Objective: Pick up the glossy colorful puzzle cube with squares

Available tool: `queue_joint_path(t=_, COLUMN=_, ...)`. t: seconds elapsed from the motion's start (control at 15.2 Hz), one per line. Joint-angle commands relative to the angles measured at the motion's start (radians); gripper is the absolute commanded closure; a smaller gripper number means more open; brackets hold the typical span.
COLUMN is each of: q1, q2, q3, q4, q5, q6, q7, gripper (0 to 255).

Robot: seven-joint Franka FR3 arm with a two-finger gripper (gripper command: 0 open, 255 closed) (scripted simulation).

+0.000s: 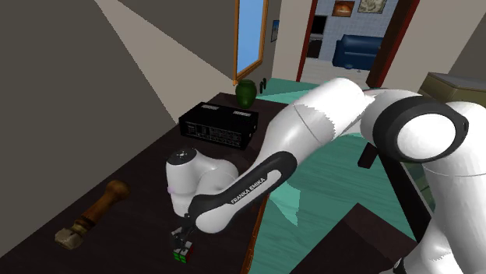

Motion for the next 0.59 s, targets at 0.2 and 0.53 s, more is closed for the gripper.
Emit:
queue_joint_path(t=0.2, q1=0.060, q2=0.137, q3=-0.021, q4=0.143, q5=-0.033, q6=-0.010, q7=0.020, gripper=0)
queue_joint_path(t=0.53, q1=0.070, q2=0.186, q3=-0.034, q4=0.156, q5=-0.045, q6=0.028, q7=0.026, gripper=0)
